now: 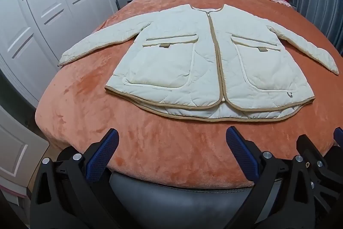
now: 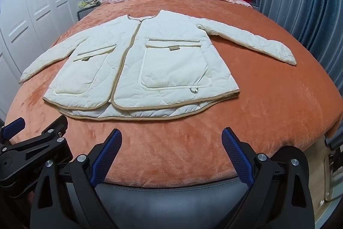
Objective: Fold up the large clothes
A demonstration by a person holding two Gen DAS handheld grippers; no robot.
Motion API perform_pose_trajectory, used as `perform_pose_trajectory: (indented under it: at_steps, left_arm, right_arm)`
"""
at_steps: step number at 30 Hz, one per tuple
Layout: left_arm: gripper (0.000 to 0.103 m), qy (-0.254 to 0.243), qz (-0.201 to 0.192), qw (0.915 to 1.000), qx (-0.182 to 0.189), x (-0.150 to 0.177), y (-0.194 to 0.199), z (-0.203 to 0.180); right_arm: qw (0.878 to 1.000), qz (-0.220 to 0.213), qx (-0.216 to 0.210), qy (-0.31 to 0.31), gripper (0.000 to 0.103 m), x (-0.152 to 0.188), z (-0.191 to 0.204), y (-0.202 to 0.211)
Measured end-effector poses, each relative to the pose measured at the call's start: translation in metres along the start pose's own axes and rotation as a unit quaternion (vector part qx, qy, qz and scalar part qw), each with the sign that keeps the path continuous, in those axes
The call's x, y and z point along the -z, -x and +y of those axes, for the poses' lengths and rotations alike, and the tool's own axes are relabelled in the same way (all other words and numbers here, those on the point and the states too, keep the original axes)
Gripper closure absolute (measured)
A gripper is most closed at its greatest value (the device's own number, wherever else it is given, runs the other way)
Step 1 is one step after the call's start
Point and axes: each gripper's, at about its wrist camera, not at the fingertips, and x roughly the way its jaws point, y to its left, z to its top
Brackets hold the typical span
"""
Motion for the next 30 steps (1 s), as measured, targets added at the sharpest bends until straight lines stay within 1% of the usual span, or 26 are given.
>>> perform_pose_trajectory:
  at_steps: [3, 4, 7, 9, 14, 30]
  left_arm:
    - [0.005, 0.006, 0.005, 1.0000, -0.003, 0.000, -0.003, 0.003]
    - [0.005, -0.008, -0.003, 1.0000, 0.001, -0.004, 0.003, 0.000]
    - [0.005, -0.007, -0.004, 1.0000, 0.002, -0.007, 0.004, 0.001]
    - [0.005, -0.010, -0.011, 0.9999, 0.001, -0.006, 0.009, -0.001]
    - [0.005, -0.009, -0.004, 0.9999, 0.003, -0.008, 0.007, -0.003]
    - [0.005, -0.008, -0.004, 1.0000, 0.002, -0.011, 0.006, -0.004]
  right_arm:
    - [1.000, -0.001, -0.002, 0.000, 0.011, 0.001, 0.001, 0.001]
    - [1.000, 0.000, -0.002, 0.001, 0.011, 0.001, 0.001, 0.000]
    - [1.000, -0.004, -0.001, -0.003, 0.011, 0.002, 0.002, 0.002]
    - [1.000, -0.004, -0.002, -0.003, 0.011, -0.004, -0.001, 0.002]
    - [1.000, -0.003, -0.004, -0.003, 0.011, -0.008, -0.003, 0.007]
    - [1.000, -0.006, -0.001, 0.002, 0.011, -0.006, 0.001, 0.002]
